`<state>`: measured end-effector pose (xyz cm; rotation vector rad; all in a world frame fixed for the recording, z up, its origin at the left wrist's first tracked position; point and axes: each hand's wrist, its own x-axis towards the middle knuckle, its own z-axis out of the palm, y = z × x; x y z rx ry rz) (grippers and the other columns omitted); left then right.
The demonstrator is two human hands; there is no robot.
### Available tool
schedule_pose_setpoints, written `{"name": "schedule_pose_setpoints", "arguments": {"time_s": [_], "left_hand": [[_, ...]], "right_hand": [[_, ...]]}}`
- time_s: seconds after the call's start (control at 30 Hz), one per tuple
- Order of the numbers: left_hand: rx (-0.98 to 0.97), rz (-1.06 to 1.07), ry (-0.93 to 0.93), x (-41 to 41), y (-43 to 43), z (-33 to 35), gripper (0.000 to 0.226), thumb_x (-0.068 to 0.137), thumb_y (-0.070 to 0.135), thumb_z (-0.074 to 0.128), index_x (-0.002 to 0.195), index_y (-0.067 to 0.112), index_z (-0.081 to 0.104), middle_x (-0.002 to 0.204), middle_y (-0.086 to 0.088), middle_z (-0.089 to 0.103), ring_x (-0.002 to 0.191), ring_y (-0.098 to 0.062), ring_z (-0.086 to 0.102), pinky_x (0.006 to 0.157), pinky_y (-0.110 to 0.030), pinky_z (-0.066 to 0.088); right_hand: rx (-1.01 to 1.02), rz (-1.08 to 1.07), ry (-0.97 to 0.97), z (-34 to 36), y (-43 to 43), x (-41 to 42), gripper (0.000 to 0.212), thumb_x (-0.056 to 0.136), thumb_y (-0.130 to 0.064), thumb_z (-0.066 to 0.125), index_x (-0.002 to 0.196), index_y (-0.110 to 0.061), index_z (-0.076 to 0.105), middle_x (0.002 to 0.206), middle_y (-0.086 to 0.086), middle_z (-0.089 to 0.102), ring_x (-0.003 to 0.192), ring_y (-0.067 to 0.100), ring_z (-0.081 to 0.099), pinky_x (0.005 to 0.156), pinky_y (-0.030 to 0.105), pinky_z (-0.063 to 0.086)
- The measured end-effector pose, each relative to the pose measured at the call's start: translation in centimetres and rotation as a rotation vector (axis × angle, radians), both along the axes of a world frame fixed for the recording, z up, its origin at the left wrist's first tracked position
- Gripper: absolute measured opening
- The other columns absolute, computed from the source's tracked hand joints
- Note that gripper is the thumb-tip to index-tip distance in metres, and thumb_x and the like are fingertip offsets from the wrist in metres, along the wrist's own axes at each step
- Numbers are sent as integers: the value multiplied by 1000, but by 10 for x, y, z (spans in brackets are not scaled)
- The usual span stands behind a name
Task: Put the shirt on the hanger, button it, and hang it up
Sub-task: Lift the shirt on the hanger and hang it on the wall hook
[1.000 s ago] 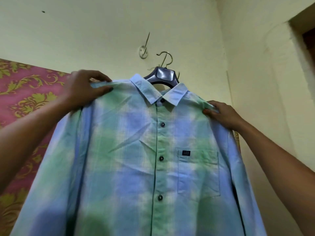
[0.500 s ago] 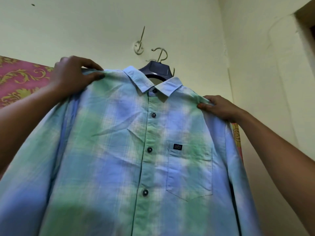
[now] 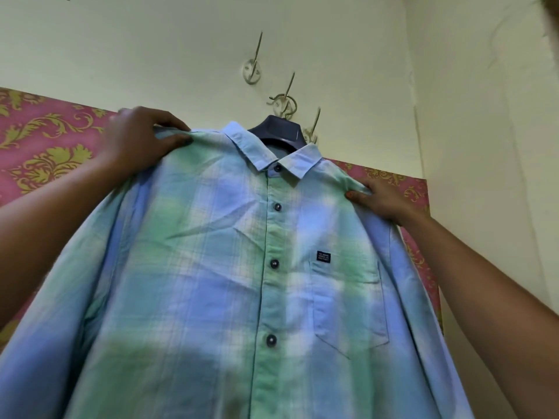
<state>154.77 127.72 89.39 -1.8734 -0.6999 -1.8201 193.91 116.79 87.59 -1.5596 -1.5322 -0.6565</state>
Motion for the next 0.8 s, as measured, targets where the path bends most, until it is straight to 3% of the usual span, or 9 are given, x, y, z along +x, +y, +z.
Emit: {"name": "schedule_pose_setpoints", "arguments": {"time_s": [0.17, 0.3, 0.43, 0.53, 0.67, 0.8], "left_hand": [[-22, -40, 17, -1, 0, -6, 45, 69, 57, 58, 102, 28, 70, 98, -11, 71, 93, -31, 62, 78, -34, 43], [-27, -38, 18, -5, -6, -8, 52, 67, 61, 55, 106, 28, 68, 104, -10, 70, 100, -30, 62, 86, -37, 45], [-5, 57, 79, -5, -13, -17, 69, 64, 67, 54, 121, 27, 59, 127, -7, 60, 117, -28, 54, 98, -39, 40], [64, 221, 243, -1, -17, -37, 101, 55, 83, 43, 139, 26, 38, 151, -5, 33, 140, -28, 27, 114, -47, 17], [123, 454, 443, 14, -9, -86, 113, 53, 90, 33, 146, 26, 20, 157, -5, 10, 144, -33, 1, 109, -63, -5], [80, 518, 477, 13, 5, -116, 115, 53, 91, 33, 147, 26, 17, 158, -7, 6, 144, -34, -5, 101, -48, -32]], "right_hand": [[29, -98, 18, 2, 9, 2, 43, 88, -36, 59, 121, -10, 56, 117, 18, 61, 102, 33, 58, 74, 31, 38], [36, -179, 32, 1, 10, 0, 58, 83, -42, 63, 131, -14, 46, 128, 18, 55, 113, 36, 54, 93, 44, 45], [28, -212, 50, -9, 10, -5, 89, 67, -71, 53, 140, -26, 30, 142, 17, 38, 127, 41, 40, 102, 56, 37], [61, -283, 0, -26, 8, -13, 88, 77, -75, 43, 147, -31, 12, 154, 16, 15, 140, 40, 17, 109, 63, 19], [40, -380, -157, -57, 5, -24, 90, 75, -79, 34, 147, -37, -1, 157, 15, -4, 142, 41, -8, 110, 65, -3], [63, -410, -249, -70, 7, -22, 98, 72, -81, 37, 148, -33, -1, 157, 12, -11, 141, 44, -12, 108, 67, -2]]}}
